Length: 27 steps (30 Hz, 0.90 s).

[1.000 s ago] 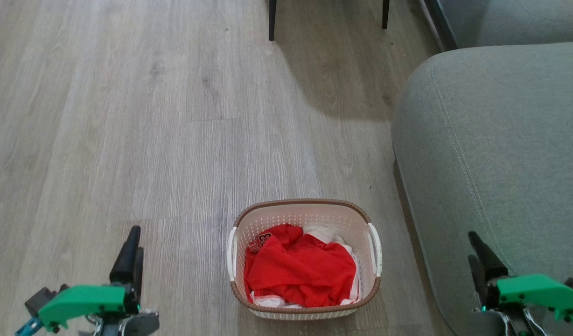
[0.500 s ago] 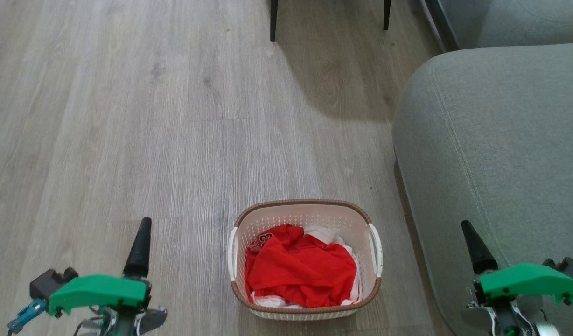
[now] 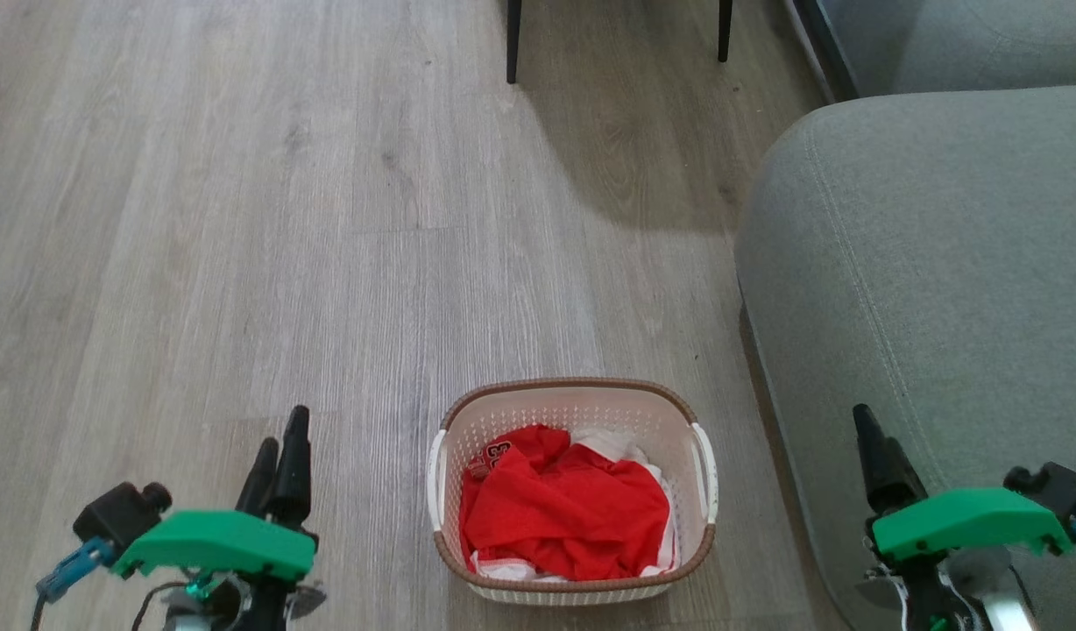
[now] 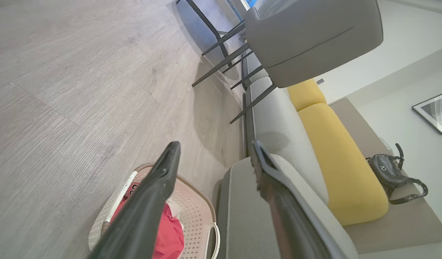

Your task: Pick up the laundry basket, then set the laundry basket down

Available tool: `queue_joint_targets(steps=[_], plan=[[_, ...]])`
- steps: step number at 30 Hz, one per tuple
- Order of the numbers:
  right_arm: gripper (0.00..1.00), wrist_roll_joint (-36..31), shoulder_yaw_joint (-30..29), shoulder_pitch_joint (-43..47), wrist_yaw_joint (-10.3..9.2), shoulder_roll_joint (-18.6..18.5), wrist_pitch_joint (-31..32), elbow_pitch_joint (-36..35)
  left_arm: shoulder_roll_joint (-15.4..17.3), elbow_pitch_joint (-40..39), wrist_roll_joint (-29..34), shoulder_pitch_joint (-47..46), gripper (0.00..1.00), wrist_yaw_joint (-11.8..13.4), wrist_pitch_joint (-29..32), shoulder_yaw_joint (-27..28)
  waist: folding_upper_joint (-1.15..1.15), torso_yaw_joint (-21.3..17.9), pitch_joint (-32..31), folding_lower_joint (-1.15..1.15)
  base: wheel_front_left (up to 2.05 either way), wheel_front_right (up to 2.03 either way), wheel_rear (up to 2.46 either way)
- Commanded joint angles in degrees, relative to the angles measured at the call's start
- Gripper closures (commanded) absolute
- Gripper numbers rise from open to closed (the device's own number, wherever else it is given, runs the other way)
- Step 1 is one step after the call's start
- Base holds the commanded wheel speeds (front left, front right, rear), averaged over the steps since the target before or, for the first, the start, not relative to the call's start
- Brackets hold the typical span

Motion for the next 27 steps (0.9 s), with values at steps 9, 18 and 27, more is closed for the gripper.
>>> queue_joint_targets(steps=[9,18,27], plan=[[0.0,-7.87,2.49,-0.99,0.06,-0.57,-2.12,-2.76,1.45,-2.9,8.58,-0.91,0.0,1.49,-2.17,-0.66,0.0,-0.01,-0.33,0.0,0.0,0.0,0.0],[0.0,-14.33,4.06,-0.78,0.06,-0.63,-3.63,-3.0,1.99,-3.4,15.33,-0.14,0.0,2.77,-3.68,-1.86,0.0,0.09,-0.48,0.0,0.0,0.0,0.0],[0.0,-20.51,5.11,-0.58,0.07,-0.7,-5.14,-3.71,2.37,-3.79,21.8,0.29,0.0,3.92,-5.2,-3.26,0.0,0.02,-0.56,0.0,0.0,0.0,0.0]])
